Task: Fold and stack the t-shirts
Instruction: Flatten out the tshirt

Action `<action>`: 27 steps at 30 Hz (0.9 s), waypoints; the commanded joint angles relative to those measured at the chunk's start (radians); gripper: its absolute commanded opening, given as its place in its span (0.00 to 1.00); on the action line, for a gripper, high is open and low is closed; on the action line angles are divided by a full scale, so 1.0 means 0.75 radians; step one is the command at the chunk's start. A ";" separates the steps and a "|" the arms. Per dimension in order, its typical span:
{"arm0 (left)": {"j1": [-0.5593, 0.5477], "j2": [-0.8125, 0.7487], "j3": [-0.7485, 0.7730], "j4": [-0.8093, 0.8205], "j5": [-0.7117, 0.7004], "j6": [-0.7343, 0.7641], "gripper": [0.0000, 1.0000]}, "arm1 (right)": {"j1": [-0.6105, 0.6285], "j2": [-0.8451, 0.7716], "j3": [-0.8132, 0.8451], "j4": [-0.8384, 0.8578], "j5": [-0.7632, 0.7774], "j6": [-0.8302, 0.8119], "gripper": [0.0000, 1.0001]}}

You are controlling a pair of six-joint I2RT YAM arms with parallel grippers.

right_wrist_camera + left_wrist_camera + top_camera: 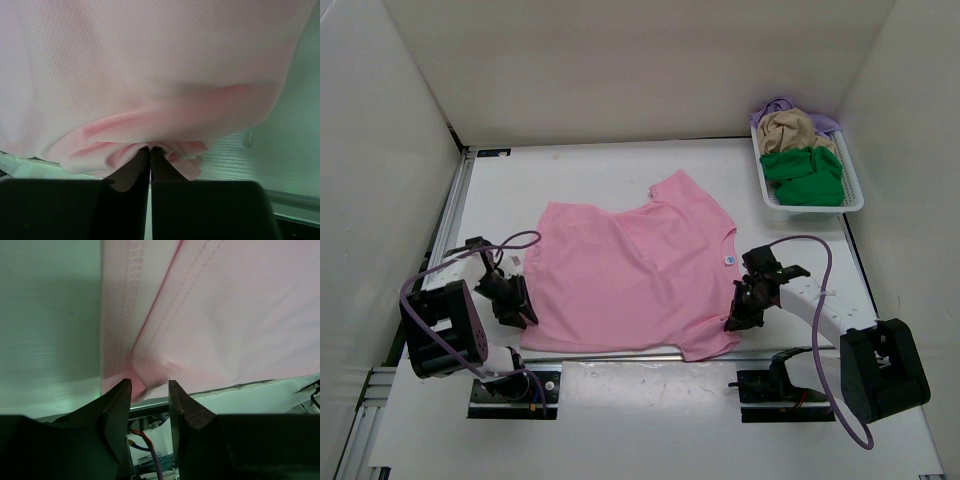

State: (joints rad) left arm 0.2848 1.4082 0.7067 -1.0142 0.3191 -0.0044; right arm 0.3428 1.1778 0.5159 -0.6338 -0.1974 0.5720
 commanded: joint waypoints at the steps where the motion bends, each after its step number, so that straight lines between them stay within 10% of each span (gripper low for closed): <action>1: -0.020 0.018 -0.016 0.063 0.082 0.006 0.45 | 0.005 -0.020 0.022 -0.026 0.022 -0.010 0.00; 10: -0.048 0.135 -0.004 0.078 0.143 0.006 0.10 | 0.005 -0.032 0.046 -0.038 0.034 -0.022 0.00; 17: -0.048 0.194 0.402 0.008 0.213 0.006 0.10 | -0.050 0.194 0.320 -0.002 -0.015 -0.090 0.00; 21: -0.048 0.429 1.071 -0.081 0.213 0.006 0.10 | -0.181 0.617 1.071 -0.167 -0.086 -0.243 0.00; 25: -0.061 0.721 1.926 -0.190 0.170 0.006 0.10 | -0.322 1.134 2.514 -0.529 -0.090 -0.184 0.00; 27: -0.061 0.722 2.145 -0.101 0.149 0.006 0.10 | -0.383 1.176 2.741 -0.466 -0.150 -0.056 0.00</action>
State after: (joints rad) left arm 0.2443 1.9991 2.1117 -1.0870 0.4458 -0.0086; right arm 0.1303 2.0590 2.0590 -0.8799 -0.2699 0.4660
